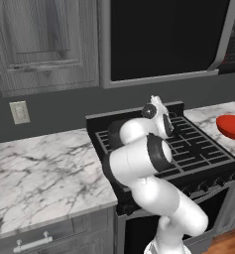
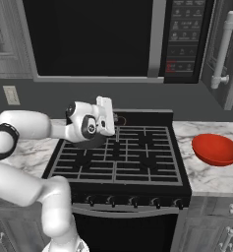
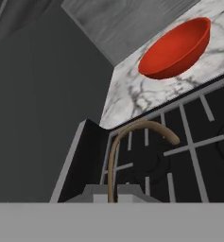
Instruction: Open the cabinet and move the ladle to the pot. Then close the cabinet.
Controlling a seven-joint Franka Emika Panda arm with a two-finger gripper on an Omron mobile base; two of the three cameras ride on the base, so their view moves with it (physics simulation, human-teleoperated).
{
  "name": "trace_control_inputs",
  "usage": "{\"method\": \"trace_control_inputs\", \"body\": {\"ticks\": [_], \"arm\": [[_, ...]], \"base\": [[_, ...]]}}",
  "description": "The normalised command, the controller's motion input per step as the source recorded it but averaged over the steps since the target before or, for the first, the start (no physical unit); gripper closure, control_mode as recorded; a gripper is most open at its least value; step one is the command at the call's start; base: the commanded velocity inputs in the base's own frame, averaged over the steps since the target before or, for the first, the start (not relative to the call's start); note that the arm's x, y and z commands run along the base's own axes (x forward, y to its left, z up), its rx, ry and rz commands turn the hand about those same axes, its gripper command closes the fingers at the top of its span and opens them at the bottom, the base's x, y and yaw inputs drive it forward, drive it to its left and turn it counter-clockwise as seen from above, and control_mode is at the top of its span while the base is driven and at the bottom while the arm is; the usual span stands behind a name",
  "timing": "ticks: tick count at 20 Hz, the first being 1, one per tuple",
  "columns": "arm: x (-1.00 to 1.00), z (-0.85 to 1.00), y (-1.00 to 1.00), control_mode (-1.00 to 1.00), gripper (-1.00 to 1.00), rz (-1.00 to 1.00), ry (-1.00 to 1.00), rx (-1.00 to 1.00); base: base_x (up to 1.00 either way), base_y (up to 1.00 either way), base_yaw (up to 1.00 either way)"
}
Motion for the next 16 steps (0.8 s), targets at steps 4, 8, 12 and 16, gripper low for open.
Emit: {"method": "trace_control_inputs", "body": {"ticks": [4,8,12,16], "arm": [[0.24,-0.11,0.13,-1.00,1.00,-0.04,0.01,-0.02],[0.31,-0.04,0.18,-1.00,1.00,-0.05,0.00,-0.04],[0.26,-0.05,0.18,-1.00,1.00,-0.05,0.00,-0.03],[0.24,-0.10,0.16,-1.00,1.00,-0.05,0.00,-0.03]], "base": [[0.00,0.00,0.00],[0.00,0.00,0.00],[0.00,0.00,0.00],[0.00,0.00,0.00]]}}
